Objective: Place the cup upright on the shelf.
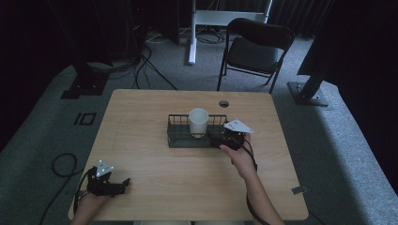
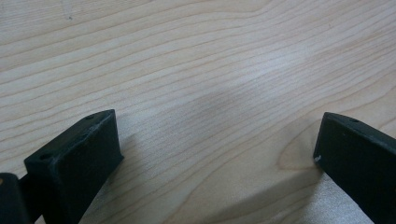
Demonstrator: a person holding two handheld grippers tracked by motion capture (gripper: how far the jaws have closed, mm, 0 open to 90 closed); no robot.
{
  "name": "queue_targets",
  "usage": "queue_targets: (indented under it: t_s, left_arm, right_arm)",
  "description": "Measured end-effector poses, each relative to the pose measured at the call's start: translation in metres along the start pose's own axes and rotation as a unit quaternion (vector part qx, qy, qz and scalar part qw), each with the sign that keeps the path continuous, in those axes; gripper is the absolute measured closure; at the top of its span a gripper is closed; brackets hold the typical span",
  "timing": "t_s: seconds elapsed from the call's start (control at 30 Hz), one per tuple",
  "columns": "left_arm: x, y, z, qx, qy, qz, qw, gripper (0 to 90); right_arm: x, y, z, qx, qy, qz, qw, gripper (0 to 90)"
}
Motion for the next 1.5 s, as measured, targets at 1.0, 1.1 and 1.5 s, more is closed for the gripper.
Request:
queue_targets:
  t_s: [1.0,1.1,1.5]
  left_arm:
    - [0.0,0.0,0.0,0.0,0.0,0.0,1.0,0.8]
    - [0.0,0.0,0.0,0.0,0.0,0.0,1.0,0.8]
    - [0.0,0.0,0.0,0.0,0.001,0.0,1.0,0.8]
  right_arm:
    - [-0.064,-0.042,-0.05,-0.042,0.024,0.039,0.9981,12.9]
    - [-0.068,-0.044,-0.053,-0.047,0.024,0.042,0.9977,12.9]
    - [-0.09,-0.055,-0.068,-0.067,0.037,0.067,0.9948,12.9]
Point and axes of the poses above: each handheld gripper's, and its own axes: y roughly forward along the jaws, x roughly out of its top, z roughly to its left, the point moved 5 cm from there along y, roughly forward along the jaws, and after that the axes turned 5 degrees about -z, right-handed, at the moved point
